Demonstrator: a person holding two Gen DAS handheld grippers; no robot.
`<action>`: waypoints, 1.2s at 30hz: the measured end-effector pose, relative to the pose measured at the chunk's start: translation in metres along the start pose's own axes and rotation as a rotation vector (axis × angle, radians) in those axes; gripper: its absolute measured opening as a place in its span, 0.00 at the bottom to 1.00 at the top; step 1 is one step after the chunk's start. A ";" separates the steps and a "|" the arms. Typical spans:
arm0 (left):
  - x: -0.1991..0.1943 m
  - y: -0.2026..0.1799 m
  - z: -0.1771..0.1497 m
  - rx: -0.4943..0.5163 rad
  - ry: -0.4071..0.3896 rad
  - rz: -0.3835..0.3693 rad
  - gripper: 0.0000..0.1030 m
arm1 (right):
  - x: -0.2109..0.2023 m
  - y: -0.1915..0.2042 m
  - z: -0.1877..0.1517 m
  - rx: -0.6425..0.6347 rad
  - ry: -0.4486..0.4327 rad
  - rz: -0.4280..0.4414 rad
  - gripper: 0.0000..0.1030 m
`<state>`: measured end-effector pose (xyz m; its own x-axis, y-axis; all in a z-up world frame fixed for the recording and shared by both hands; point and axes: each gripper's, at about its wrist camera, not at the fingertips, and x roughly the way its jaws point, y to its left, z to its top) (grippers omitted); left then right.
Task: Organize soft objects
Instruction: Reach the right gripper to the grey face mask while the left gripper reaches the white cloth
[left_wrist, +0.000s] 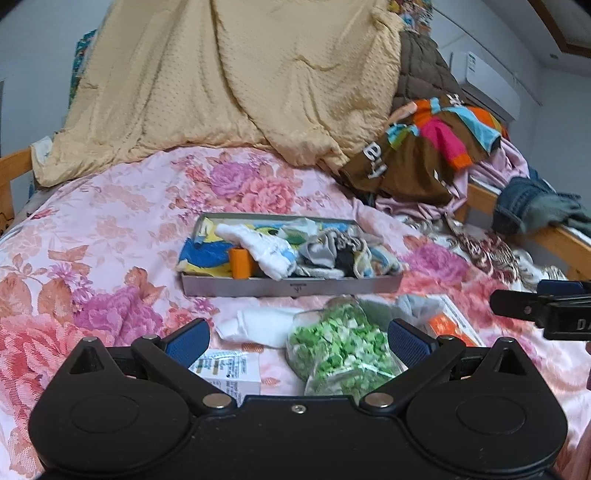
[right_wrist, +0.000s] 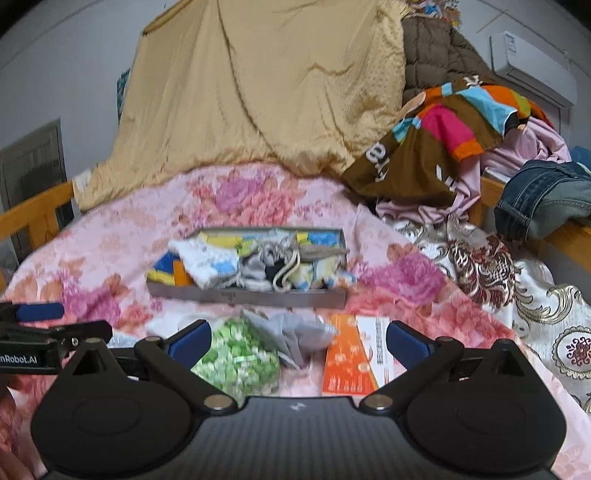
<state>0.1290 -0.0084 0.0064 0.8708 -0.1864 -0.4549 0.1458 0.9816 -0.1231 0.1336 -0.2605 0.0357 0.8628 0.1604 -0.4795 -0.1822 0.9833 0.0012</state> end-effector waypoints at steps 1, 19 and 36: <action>0.001 -0.001 -0.001 0.006 0.013 -0.005 0.99 | 0.002 0.001 -0.001 -0.007 0.013 -0.002 1.00; 0.029 0.004 -0.014 0.012 0.205 0.052 0.99 | 0.036 0.020 -0.014 -0.109 0.204 0.014 1.00; 0.040 0.019 -0.013 -0.072 0.266 0.162 0.99 | 0.058 0.030 -0.020 -0.147 0.295 0.034 1.00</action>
<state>0.1608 0.0018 -0.0252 0.7255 -0.0418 -0.6870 -0.0264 0.9957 -0.0885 0.1687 -0.2238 -0.0097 0.6854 0.1399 -0.7146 -0.2929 0.9514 -0.0947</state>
